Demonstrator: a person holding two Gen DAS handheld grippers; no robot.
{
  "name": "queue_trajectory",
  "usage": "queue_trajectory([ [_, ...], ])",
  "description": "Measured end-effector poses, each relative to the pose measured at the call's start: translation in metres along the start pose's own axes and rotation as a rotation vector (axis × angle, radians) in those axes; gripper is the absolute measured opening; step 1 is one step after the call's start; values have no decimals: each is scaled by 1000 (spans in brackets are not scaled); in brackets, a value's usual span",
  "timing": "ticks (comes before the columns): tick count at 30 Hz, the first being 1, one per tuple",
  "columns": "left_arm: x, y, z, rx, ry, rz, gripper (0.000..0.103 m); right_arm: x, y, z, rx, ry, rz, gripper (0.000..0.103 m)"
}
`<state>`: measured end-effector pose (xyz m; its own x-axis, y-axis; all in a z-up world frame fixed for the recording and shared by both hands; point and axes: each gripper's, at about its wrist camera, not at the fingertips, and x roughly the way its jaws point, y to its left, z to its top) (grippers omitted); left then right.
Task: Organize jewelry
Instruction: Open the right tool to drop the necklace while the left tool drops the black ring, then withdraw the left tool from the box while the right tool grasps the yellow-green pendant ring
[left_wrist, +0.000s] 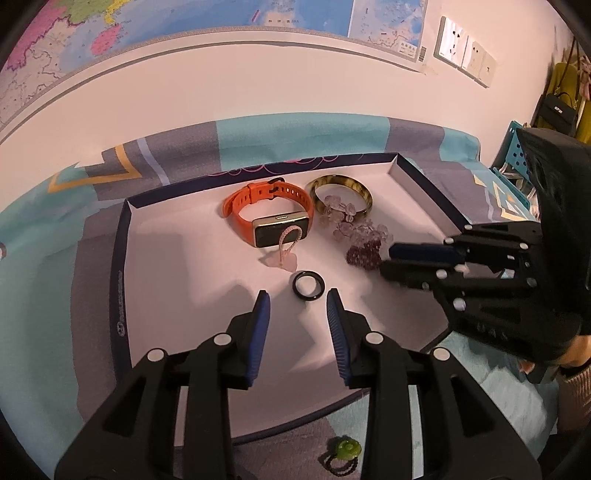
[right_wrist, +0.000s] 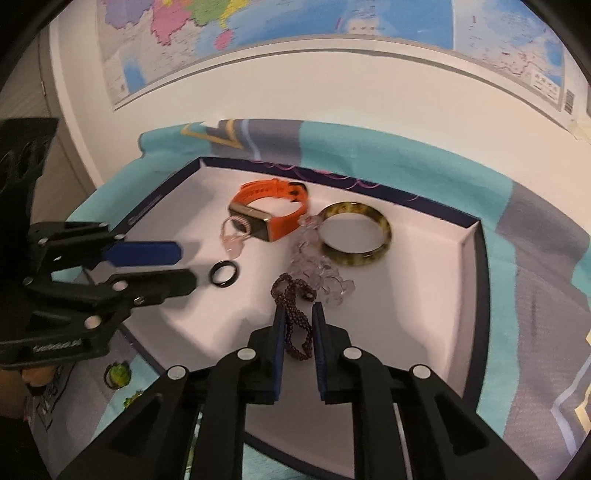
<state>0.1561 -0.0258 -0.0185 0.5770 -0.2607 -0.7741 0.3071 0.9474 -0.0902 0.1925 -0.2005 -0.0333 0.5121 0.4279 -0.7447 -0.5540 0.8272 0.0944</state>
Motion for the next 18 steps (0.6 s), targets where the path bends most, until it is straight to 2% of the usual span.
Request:
queue_trajectory([
  [4,-15,1,-6,1,-26,-2,34,-14,-8,-3,37,-42,17,16],
  [8,-34,2,-15,3,-59,-4,36,-39,-11,-8,58,-93,45,23],
  [12,-56,0,-33,20,-87,2,39,-64,1,-20,29,-123,116,28],
  [18,-72,-8,-55,58,-91,6,43,-74,31,-43,-53,-85,175,34],
])
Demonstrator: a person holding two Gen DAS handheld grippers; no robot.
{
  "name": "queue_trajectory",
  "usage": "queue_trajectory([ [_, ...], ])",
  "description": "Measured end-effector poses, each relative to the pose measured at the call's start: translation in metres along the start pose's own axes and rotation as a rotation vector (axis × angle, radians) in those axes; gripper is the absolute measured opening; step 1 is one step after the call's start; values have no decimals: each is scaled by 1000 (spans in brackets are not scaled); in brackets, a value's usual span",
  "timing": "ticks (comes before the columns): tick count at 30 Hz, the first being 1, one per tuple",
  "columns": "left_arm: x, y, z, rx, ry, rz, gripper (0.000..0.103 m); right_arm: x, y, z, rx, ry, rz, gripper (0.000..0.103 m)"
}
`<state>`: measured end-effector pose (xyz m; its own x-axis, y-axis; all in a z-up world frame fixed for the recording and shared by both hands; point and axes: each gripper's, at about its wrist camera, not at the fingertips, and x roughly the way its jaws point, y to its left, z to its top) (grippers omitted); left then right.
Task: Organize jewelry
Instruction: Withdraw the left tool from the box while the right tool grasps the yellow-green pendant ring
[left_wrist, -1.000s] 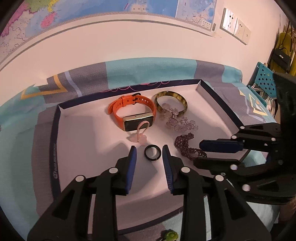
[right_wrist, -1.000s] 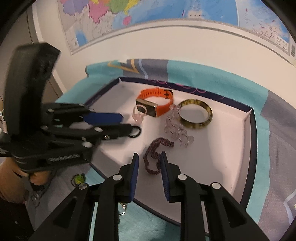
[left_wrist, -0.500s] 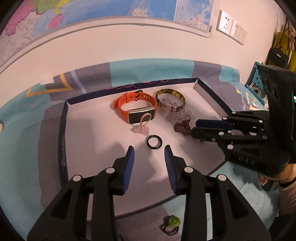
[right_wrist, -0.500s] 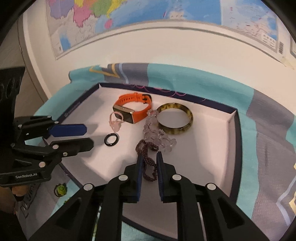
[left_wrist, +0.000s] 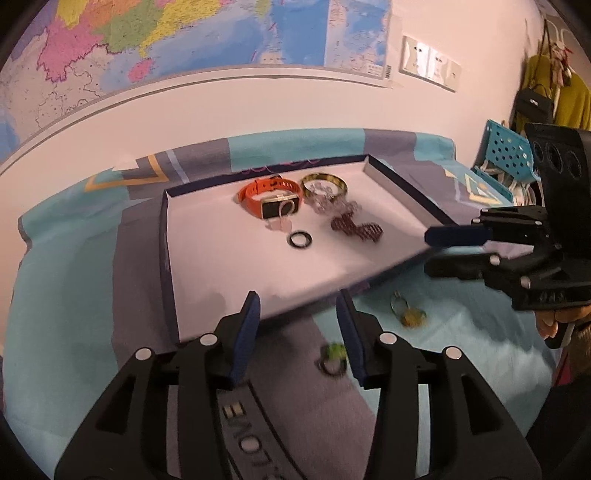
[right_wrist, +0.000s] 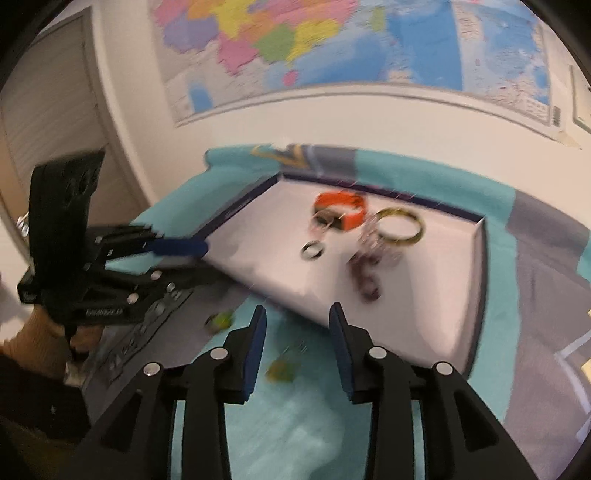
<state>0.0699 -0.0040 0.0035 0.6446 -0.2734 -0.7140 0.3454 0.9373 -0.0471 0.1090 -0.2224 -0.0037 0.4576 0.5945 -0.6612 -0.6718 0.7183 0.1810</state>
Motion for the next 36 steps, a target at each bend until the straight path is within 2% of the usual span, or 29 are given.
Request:
queue_trajectory([
  [7,-4,-11,-22,31,34,3,43,9,12,-28,19,57,4,36],
  [13,-2,-19,-33,53,54,-1,43,12,11,-40,51,74,-6,36],
  [29,9,-28,-37,43,88,-14,43,21,11,-36,70,86,-32,37],
  [36,13,-26,-38,29,97,-17,43,25,13,-34,43,98,-58,34],
])
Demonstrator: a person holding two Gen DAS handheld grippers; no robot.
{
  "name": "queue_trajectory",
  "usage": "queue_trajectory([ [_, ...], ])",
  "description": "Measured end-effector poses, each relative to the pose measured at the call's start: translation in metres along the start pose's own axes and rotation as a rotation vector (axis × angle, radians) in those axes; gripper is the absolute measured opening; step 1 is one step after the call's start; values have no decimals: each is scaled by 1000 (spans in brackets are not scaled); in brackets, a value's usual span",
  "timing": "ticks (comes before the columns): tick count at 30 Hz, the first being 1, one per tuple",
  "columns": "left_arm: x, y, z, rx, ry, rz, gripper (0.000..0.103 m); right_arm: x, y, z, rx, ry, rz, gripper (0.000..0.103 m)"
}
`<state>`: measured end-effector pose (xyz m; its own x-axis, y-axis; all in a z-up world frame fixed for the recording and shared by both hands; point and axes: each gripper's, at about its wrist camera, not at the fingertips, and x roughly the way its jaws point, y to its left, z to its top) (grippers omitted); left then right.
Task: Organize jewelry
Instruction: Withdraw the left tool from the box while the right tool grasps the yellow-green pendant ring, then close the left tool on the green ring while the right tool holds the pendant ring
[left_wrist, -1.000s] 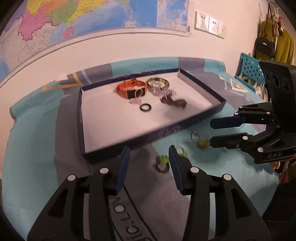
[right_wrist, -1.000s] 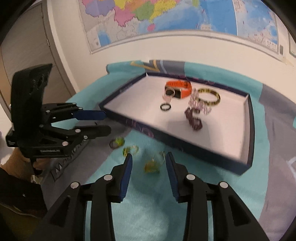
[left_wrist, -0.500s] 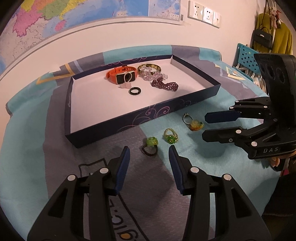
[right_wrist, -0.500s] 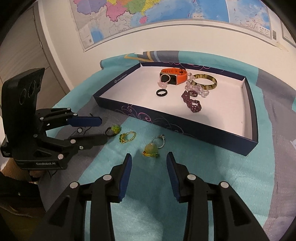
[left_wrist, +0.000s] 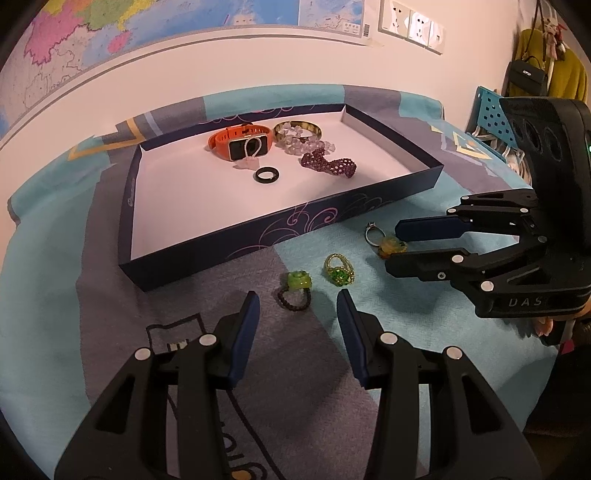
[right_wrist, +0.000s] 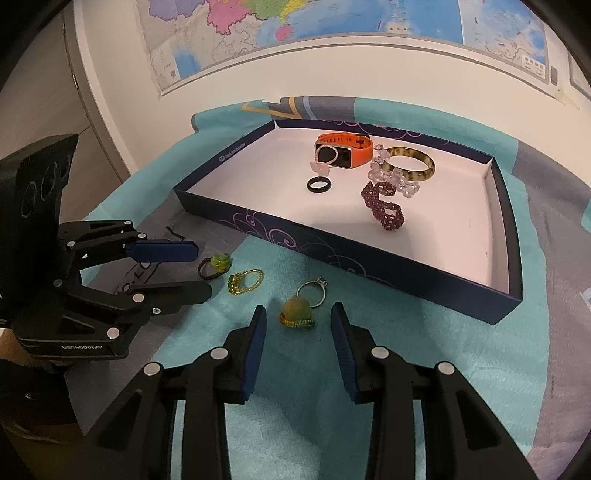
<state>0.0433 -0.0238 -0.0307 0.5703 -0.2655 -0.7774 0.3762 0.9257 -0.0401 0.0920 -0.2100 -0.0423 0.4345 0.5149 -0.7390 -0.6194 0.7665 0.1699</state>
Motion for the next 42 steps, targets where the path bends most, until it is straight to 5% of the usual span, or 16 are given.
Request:
queue_trajectory([
  [11,2,1,-1,-6,1,-5,42,-5,-3,-3,-9,6,-2,11],
  [26,6,0,3,-1,12,6,39,-17,-10,-15,24,7,27,10],
  [35,12,-1,9,14,18,14,21,-16,-6,-15,8,7,27,17],
  [42,12,-5,9,22,15,21,19,-15,0,-15,-16,7,2,20],
])
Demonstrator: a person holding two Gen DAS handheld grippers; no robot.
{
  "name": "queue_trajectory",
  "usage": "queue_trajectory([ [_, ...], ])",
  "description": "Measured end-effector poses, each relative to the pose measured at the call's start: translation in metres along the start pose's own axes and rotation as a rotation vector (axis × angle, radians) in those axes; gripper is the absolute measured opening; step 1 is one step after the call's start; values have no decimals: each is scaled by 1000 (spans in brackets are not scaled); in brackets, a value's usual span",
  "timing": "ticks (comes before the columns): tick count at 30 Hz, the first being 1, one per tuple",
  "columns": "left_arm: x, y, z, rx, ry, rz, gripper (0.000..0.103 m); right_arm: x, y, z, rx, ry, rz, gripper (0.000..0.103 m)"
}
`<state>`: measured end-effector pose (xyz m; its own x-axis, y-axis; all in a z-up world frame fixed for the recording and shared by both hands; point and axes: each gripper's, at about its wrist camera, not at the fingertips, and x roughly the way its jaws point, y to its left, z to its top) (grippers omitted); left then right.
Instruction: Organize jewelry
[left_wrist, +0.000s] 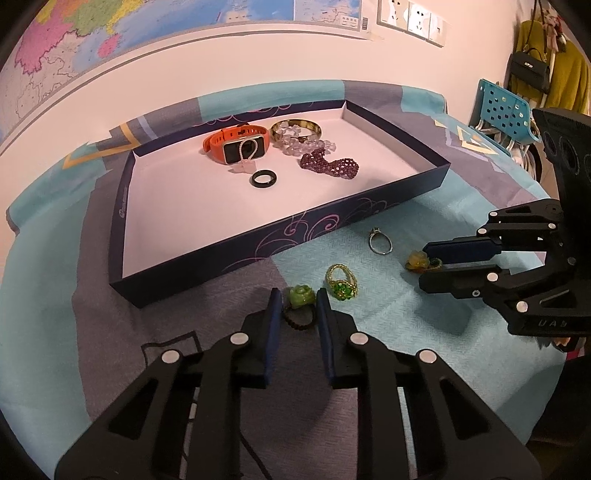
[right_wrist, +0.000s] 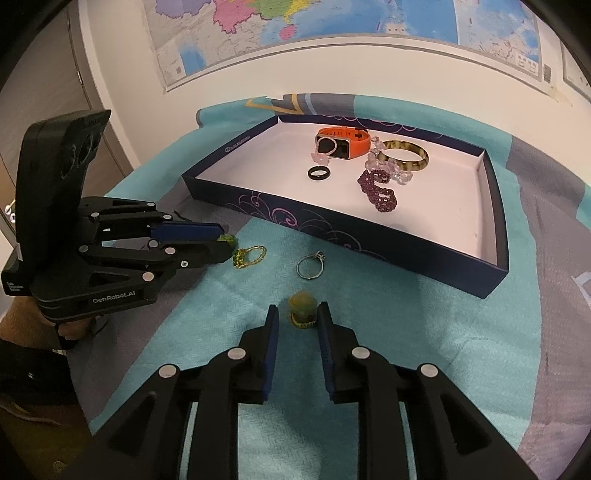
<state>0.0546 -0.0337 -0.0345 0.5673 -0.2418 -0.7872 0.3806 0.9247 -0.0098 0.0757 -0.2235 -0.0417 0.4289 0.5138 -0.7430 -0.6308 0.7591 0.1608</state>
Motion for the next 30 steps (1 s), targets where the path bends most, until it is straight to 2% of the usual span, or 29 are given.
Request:
queue_trajectory([
  [11,-7,2,-6,-32,-8,-22,19,0,1,-1,-7,-6,-24,11],
  [30,-33,5,-1,-51,-72,-40,19,-24,-13,6,77,-84,58,7],
])
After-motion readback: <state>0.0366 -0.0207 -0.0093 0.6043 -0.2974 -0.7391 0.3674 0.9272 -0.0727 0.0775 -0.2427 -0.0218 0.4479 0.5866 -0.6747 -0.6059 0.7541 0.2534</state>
